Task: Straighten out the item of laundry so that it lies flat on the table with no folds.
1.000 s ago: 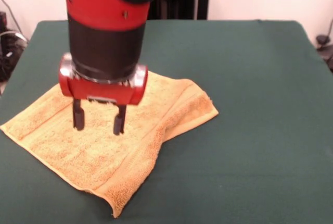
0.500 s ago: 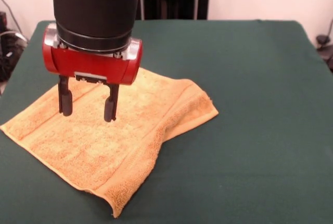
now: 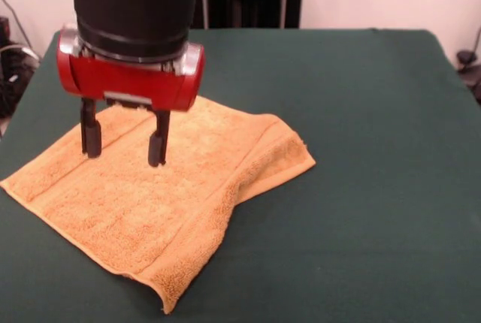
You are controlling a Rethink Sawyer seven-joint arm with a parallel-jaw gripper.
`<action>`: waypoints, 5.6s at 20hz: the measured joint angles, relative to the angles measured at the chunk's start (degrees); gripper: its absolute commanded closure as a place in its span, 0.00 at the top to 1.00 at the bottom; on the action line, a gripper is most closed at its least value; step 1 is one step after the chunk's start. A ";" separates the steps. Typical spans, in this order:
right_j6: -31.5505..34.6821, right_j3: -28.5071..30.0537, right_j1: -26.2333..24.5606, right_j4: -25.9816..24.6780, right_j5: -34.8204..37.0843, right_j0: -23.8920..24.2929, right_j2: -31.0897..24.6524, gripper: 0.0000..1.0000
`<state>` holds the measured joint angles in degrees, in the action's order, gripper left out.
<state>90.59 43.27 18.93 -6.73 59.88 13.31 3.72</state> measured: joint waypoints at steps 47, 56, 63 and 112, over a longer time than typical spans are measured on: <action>0.00 31.64 26.79 0.24 -2.92 3.22 0.04 1.00; 0.00 33.84 27.63 0.02 -2.92 3.50 0.04 1.00; 0.00 35.99 31.32 0.00 -2.79 3.39 0.04 1.00; 0.00 27.43 24.34 -0.57 8.03 3.71 -1.35 1.00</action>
<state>90.59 70.70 43.28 -7.31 67.91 17.02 2.38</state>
